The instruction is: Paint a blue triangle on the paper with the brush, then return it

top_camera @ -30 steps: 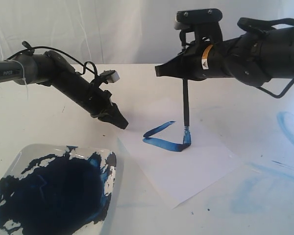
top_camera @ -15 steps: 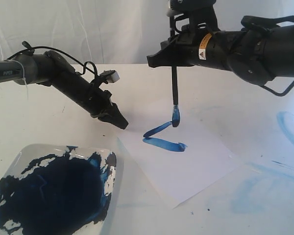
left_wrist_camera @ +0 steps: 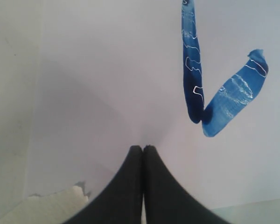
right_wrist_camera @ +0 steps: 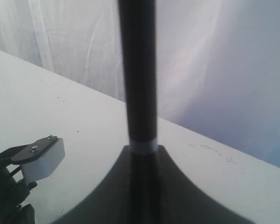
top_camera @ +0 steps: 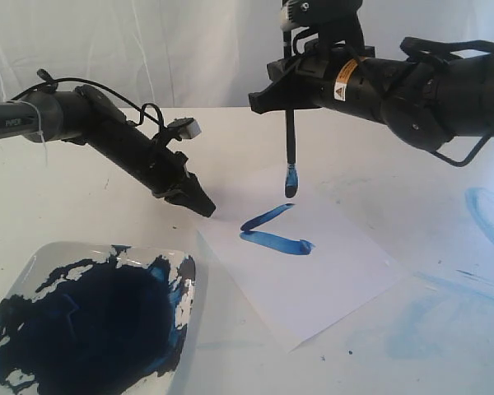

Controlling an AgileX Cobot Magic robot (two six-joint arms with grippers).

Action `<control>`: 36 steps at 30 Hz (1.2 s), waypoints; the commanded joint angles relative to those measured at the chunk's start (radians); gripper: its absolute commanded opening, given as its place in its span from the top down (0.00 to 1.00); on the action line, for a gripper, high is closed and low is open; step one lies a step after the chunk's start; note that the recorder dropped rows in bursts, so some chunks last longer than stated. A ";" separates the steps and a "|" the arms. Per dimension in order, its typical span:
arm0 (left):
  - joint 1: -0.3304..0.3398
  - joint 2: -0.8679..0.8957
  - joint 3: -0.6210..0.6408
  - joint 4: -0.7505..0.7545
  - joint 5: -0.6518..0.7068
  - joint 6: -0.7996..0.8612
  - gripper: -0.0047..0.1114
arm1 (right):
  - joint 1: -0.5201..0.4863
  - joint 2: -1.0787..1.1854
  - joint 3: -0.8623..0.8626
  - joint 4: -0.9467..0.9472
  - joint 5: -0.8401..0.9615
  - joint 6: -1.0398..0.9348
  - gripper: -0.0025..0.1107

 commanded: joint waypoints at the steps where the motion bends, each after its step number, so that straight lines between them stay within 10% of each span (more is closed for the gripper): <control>1: -0.001 -0.001 -0.005 -0.017 0.022 -0.001 0.96 | -0.005 0.001 0.002 0.009 -0.019 -0.022 0.98; 36: -0.001 -0.001 -0.005 -0.017 0.024 -0.001 0.96 | -0.005 -0.020 0.002 0.011 0.164 0.049 0.98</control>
